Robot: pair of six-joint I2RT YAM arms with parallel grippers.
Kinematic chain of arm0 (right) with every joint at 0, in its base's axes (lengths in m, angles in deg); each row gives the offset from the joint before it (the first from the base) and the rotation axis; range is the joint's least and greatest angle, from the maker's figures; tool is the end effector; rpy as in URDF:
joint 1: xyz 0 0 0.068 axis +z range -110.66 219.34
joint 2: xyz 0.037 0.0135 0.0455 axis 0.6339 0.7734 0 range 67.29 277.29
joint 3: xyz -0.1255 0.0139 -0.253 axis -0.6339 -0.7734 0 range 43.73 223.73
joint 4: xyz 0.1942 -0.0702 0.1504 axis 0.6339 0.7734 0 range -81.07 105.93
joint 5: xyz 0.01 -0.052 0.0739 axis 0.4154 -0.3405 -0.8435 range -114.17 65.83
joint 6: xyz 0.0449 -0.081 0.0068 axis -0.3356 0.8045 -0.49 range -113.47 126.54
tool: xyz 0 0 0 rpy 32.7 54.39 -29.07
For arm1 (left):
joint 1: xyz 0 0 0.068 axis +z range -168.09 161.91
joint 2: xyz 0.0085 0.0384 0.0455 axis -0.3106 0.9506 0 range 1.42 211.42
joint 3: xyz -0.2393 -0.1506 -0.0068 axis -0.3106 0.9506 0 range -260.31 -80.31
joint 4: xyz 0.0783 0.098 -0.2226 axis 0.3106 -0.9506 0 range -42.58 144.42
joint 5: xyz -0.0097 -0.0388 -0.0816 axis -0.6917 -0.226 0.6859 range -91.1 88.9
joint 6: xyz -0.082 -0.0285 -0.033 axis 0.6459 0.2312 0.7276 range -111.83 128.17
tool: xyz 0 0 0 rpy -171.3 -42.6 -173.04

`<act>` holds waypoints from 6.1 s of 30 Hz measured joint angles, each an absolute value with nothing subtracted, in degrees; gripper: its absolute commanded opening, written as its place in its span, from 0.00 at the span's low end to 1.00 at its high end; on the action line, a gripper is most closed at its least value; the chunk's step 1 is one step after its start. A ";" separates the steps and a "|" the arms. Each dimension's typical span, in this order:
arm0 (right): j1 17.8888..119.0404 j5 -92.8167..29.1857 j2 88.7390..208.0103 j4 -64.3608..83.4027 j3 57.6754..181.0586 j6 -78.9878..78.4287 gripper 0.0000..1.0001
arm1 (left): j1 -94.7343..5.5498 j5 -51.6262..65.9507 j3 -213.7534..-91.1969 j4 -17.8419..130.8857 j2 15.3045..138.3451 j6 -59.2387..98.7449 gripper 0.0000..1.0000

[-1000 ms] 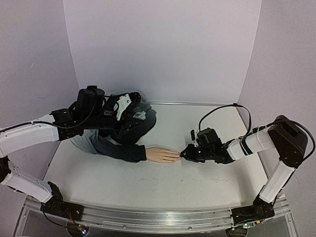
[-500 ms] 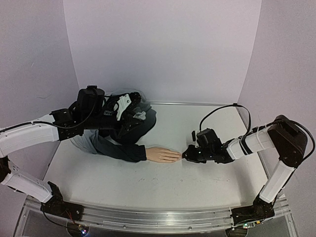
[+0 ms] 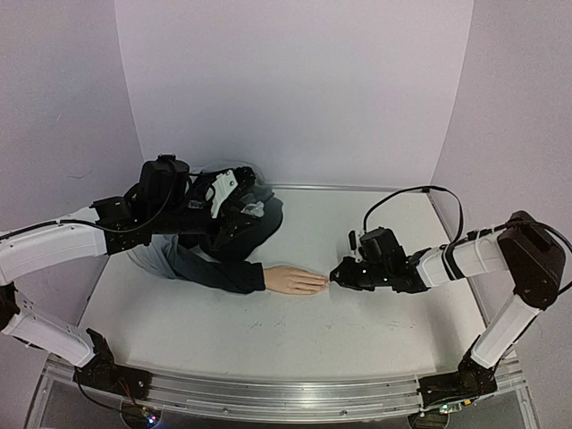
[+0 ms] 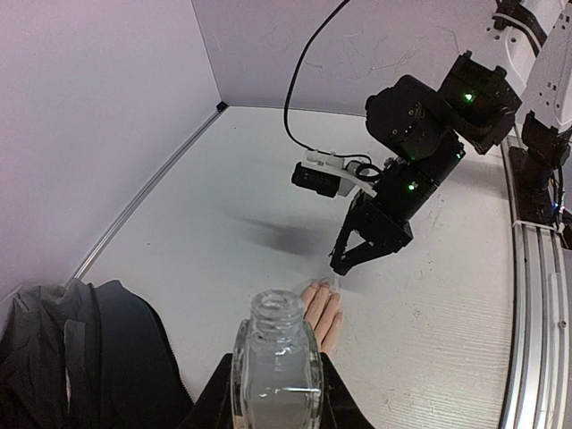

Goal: Paint the nails

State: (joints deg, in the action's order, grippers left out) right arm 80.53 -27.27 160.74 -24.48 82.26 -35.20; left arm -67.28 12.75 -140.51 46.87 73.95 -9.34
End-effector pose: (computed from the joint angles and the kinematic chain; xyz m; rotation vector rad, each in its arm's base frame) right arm 0.2749 0.2467 0.1688 -0.0284 2.0842 0.9813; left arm 0.2002 -0.2624 0.3301 1.2088 1.5349 -0.6003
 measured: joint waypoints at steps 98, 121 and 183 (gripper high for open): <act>81.51 -27.86 162.12 -25.84 82.36 -36.08 0.00 | -67.33 12.73 -140.51 46.84 73.93 -9.37 0.00; 81.51 -23.64 163.02 -22.32 82.36 -36.58 0.00 | -67.33 12.73 -140.51 46.84 73.93 -9.37 0.00; 81.51 -26.74 162.73 -25.38 82.91 -37.43 0.00 | -67.35 12.73 -140.51 46.82 73.93 -9.37 0.00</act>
State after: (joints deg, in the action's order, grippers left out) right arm 81.51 -26.74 162.73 -25.38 82.91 -37.43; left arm -67.35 12.73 -140.51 46.82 73.93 -9.37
